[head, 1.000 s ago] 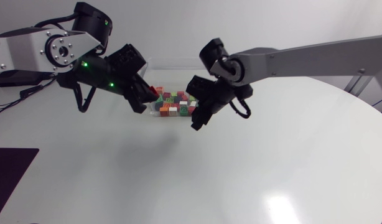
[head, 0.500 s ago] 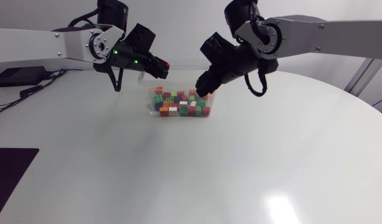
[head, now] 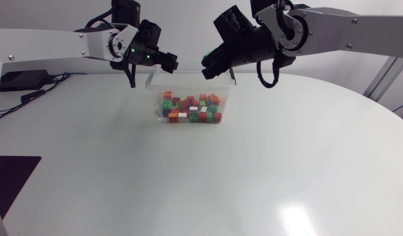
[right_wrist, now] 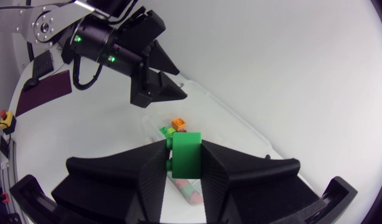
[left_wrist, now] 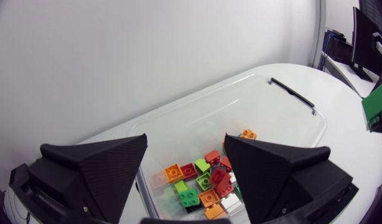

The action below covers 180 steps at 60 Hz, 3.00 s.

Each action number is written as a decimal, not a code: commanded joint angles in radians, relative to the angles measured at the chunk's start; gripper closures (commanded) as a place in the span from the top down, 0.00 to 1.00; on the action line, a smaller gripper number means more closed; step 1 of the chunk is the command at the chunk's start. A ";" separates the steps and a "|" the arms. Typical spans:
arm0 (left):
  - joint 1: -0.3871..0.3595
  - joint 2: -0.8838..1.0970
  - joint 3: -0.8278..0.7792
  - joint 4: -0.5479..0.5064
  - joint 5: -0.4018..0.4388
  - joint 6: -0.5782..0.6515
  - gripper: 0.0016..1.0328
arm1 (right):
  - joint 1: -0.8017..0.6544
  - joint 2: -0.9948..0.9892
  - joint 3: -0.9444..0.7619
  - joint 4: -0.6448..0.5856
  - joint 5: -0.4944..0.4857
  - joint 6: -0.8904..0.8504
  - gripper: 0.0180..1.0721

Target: Place the duplo bricks in the container

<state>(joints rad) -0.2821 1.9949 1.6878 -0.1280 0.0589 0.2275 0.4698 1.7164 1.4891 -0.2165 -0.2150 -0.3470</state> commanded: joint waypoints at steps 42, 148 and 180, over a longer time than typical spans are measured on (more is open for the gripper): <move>0.158 -0.548 -0.442 0.107 -0.002 -0.014 0.96 | -0.010 0.399 0.280 0.184 0.108 0.057 0.55; 0.357 -1.626 -1.379 0.207 0.046 -0.022 0.95 | -0.486 -1.310 -1.171 0.285 0.242 0.035 0.95; 0.303 -1.891 -1.601 0.150 -0.029 -0.170 0.93 | -0.474 -1.603 -1.400 0.236 0.222 0.260 0.95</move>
<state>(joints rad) 0.0319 0.1383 0.1307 0.0311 0.0425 0.1036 -0.0086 0.1513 0.1356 0.0280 0.0139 -0.1471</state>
